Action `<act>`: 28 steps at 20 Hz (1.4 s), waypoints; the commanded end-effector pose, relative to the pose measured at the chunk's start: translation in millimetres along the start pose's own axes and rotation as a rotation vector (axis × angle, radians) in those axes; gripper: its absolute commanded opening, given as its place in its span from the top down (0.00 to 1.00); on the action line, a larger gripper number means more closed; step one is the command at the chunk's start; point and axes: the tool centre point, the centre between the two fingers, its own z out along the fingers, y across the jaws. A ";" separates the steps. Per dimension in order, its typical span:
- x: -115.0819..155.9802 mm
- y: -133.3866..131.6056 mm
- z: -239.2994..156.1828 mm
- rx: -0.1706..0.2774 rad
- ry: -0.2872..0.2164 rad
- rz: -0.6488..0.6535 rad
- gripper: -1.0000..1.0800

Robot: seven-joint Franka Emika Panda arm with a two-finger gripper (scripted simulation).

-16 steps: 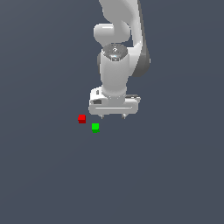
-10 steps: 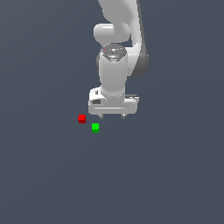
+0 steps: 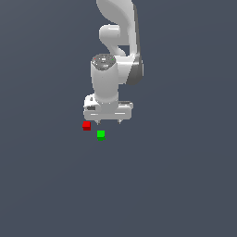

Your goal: Stack the red cube on top of the green cube.

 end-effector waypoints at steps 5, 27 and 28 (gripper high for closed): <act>-35.2 54.5 33.5 0.003 -0.009 -0.013 0.04; -82.1 140.2 85.5 0.009 -0.022 -0.037 0.04; -81.9 139.9 85.4 0.009 -0.022 -0.037 0.04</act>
